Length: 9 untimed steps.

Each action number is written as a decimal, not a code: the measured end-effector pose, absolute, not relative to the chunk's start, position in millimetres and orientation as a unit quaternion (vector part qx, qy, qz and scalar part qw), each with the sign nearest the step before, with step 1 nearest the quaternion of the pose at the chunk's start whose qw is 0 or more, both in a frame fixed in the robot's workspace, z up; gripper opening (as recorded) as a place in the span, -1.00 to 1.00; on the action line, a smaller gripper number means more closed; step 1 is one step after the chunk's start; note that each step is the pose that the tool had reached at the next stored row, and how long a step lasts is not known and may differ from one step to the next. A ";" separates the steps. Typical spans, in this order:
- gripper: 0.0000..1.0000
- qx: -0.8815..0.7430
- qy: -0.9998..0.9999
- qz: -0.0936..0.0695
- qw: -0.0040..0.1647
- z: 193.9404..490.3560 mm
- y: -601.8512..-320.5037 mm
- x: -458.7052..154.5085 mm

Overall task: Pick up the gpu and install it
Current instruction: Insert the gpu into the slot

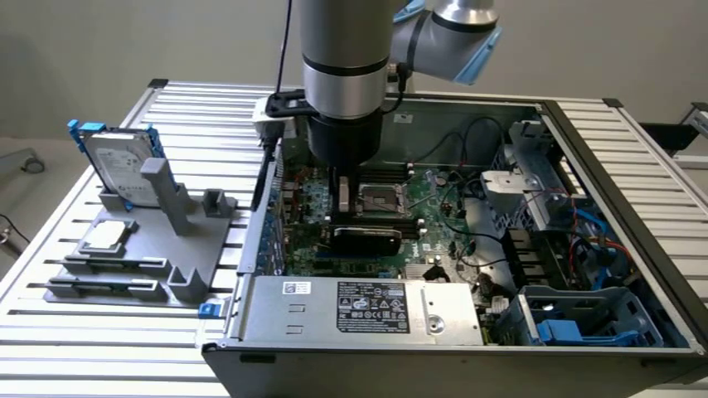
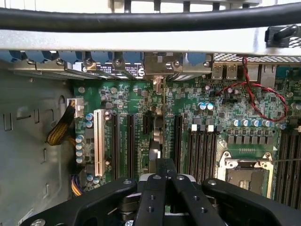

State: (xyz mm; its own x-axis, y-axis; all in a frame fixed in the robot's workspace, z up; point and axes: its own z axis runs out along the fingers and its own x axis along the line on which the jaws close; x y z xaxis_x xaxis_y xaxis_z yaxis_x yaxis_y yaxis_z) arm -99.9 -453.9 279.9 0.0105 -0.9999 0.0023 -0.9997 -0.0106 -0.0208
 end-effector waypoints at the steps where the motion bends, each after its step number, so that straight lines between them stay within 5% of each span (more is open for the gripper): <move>1: -0.79 -0.711 0.703 -0.008 0.006 279.6 -453.9 -100.0; 9: -0.79 -0.711 0.703 -0.004 0.005 276.8 -452.2 -100.6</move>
State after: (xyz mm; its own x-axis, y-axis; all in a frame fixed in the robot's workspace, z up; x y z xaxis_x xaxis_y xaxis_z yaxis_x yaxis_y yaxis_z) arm -100.6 -452.2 276.8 0.0106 -0.9999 -0.0012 -0.9999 -0.0105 -0.0137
